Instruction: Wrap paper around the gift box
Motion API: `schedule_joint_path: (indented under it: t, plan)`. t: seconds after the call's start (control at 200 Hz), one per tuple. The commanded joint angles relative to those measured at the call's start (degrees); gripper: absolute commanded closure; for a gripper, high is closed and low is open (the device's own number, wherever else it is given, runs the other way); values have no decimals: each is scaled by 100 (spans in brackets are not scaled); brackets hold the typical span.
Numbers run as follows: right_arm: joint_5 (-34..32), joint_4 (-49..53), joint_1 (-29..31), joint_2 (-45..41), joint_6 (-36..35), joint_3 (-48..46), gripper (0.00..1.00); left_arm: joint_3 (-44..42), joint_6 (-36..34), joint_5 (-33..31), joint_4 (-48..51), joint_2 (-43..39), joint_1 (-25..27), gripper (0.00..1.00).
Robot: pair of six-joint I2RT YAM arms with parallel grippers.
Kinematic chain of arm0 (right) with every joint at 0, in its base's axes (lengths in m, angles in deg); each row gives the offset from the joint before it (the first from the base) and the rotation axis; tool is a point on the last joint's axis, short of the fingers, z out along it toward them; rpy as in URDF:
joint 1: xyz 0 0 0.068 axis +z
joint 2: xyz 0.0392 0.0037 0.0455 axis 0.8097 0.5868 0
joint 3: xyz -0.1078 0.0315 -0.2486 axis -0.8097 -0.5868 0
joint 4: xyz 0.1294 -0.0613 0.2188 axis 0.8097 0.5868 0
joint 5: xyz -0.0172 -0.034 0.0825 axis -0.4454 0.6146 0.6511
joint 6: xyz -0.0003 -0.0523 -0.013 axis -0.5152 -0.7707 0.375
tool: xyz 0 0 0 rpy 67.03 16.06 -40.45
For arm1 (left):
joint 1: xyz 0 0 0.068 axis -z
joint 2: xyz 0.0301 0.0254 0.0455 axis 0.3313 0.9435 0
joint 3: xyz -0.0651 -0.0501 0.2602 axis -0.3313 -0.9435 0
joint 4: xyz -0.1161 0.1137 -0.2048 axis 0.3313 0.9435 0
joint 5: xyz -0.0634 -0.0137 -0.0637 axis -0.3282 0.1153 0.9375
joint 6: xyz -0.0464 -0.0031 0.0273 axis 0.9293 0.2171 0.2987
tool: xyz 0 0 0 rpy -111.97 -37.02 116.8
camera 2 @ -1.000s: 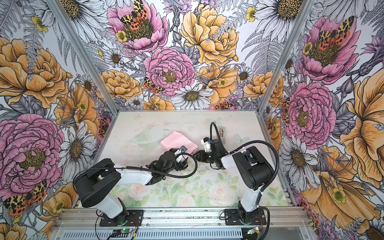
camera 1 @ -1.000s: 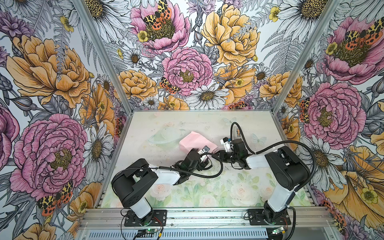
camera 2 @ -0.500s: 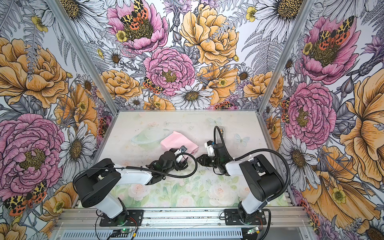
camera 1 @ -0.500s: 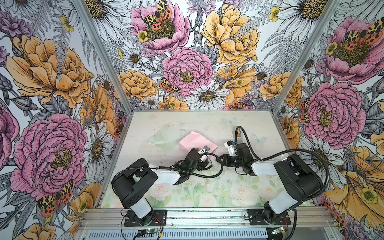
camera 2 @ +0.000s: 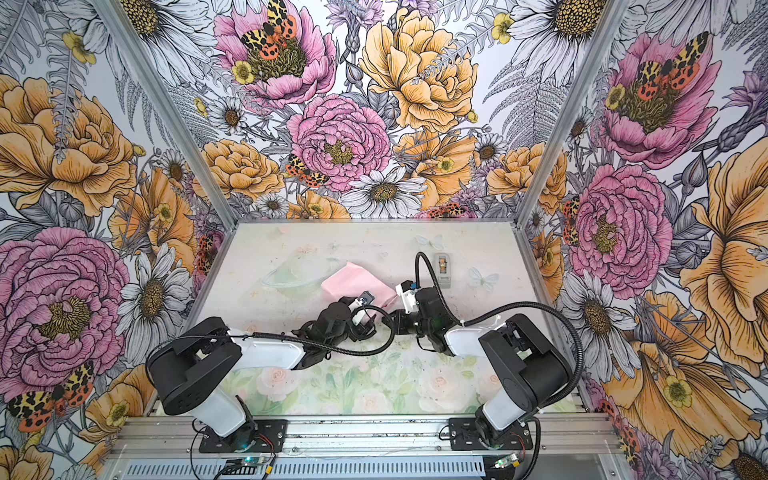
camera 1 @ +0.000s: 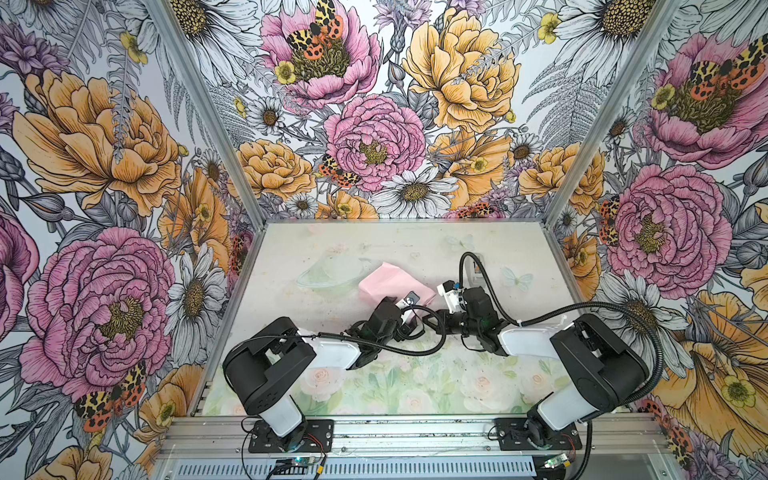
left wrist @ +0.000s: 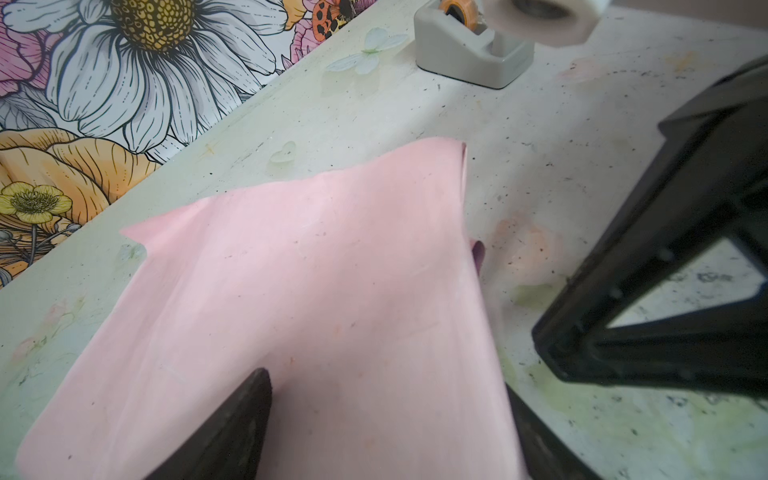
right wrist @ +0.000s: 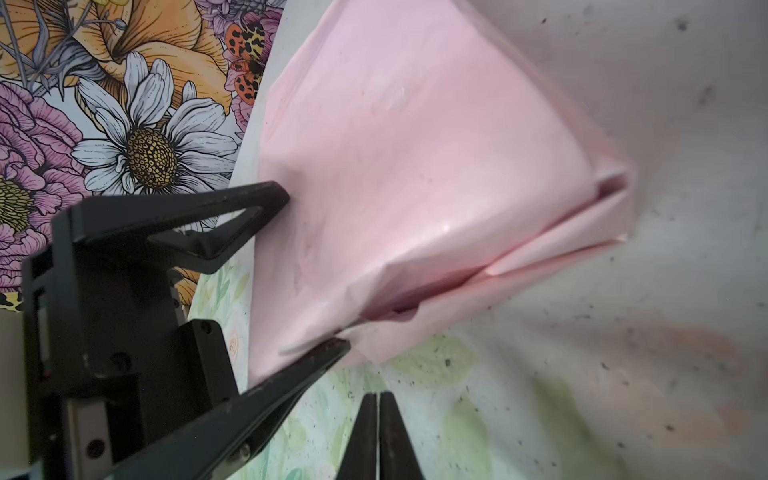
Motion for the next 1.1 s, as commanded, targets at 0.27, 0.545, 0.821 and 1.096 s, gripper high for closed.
schedule_joint_path:
  t: [0.27, 0.545, 0.821, 1.096]
  plan:
    - [-167, -369, 36, 168, -17, 397, 98, 81, 27, 111, 299, -10, 27, 23]
    - [-93, -406, 45, -134, -112, 313, 98, 98, 39, 113, 294, 2, 30, 23]
    - [-46, -458, 50, -178, -131, 263, 99, 98, 33, 102, 295, 4, 45, 23]
    - [28, -589, 98, -80, -112, 290, 100, 108, 40, 93, 308, 10, 49, 23]
